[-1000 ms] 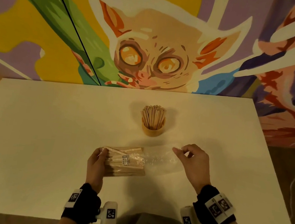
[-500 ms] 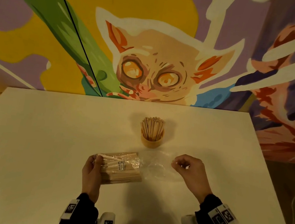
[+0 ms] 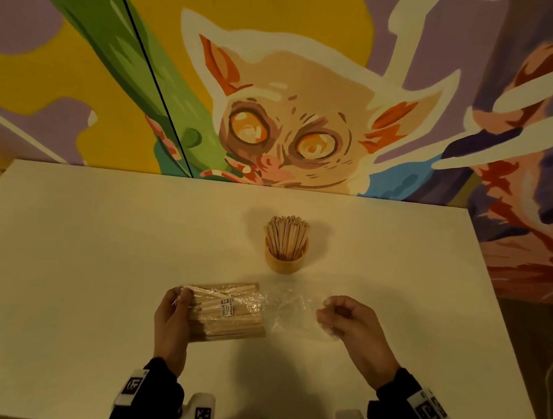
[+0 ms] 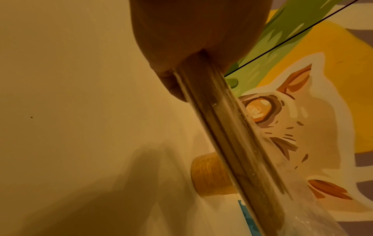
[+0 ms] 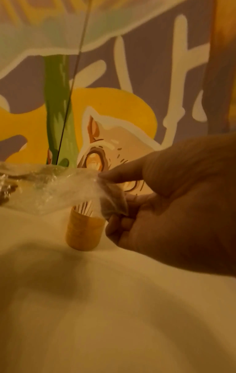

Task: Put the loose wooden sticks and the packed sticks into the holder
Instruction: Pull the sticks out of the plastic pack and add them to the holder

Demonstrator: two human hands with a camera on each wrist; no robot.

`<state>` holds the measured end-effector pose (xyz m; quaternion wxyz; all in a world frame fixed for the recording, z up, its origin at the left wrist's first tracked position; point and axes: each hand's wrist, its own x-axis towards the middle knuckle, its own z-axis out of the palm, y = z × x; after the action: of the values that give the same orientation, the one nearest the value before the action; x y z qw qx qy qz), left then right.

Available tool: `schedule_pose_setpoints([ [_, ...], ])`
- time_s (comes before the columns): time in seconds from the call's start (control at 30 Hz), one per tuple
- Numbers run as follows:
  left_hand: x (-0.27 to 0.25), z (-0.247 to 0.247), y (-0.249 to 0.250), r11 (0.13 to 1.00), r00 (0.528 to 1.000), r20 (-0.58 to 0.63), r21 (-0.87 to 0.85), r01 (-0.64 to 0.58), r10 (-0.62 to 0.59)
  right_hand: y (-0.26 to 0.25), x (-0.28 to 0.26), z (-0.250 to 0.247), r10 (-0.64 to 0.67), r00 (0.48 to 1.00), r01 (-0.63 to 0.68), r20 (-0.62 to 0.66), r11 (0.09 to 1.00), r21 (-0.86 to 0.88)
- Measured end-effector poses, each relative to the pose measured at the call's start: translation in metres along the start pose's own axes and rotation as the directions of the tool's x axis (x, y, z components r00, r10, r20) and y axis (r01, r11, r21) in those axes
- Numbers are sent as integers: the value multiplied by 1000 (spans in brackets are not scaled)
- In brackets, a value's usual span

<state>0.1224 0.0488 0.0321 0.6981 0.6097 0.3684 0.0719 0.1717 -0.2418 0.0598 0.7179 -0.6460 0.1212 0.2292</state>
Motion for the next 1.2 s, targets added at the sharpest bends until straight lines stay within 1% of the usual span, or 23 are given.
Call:
schedule_pose_setpoints([
  [0.07, -2, 1, 0, 1000, 1000, 0, -7, -4, 4, -1, 0, 3, 19, 1000, -18, -11, 992, 122],
  [0.13, -4, 1, 0, 1000, 1000, 5, -17, 0, 0, -4, 0, 5, 12, 999, -1, -49, 974, 226],
  [0.2, -5, 1, 0, 1000, 1000, 13, -28, 4, -3, -6, 0, 5, -16, 996, 39, -92, 967, 252],
  [0.3, -4, 2, 2, 1000, 1000, 4, -20, -9, 9, -8, -2, 4, -77, 990, 95, -118, 983, 156],
  [0.37, -3, 1, 3, 1000, 1000, -4, -21, -18, 18, -10, -3, 4, -68, 992, 77, -102, 993, 88],
  [0.43, -1, -1, 3, 1000, 1000, -2, -16, -25, 25, -13, -4, 4, -54, 995, 52, -83, 998, -28],
  [0.53, 3, -5, 1, 1000, 1000, 6, -4, -27, 27, -15, -3, 3, -74, 994, 58, -85, 982, -182],
  [0.67, 5, -8, -3, 1000, 1000, 14, 16, -26, 26, -19, 0, 3, -122, 986, 100, -111, 978, -185],
  [0.77, 5, -10, -3, 999, 1000, 12, 29, -18, 18, -24, 1, 5, -110, 990, 104, -86, 992, -74],
  [0.83, 4, -9, -1, 999, 1000, 18, 36, -25, 25, -26, 1, 6, -47, 998, 50, -33, 996, 76],
  [0.9, 3, -8, 1, 999, 1000, 21, 31, -24, 23, -27, 1, 8, 41, 998, -54, 57, 970, 237],
  [0.97, 3, -8, 2, 1000, 1000, 14, 19, -22, 22, -28, 1, 11, 130, 983, -168, 128, 919, 357],
  [1.03, 3, -10, 3, 1000, 1000, 7, -6, -17, 17, -28, 1, 12, 211, 962, -268, 173, 845, 462],
  [1.1, 2, -11, 4, 999, 1000, 4, -33, -3, 3, -24, -1, 12, 260, 943, -331, 207, 791, 515],
  [1.13, 1, -11, 6, 999, 1000, 8, -41, 4, -3, -21, -3, 11, 277, 936, -351, 218, 786, 509],
  [1.17, -1, -10, 7, 999, 1000, 14, -47, 9, -9, -19, -5, 10, 287, 930, -364, 229, 804, 470],
  [1.2, -3, -9, 8, 999, 1000, 21, -47, 10, -9, -16, -7, 8, 295, 925, -371, 241, 841, 394],
])
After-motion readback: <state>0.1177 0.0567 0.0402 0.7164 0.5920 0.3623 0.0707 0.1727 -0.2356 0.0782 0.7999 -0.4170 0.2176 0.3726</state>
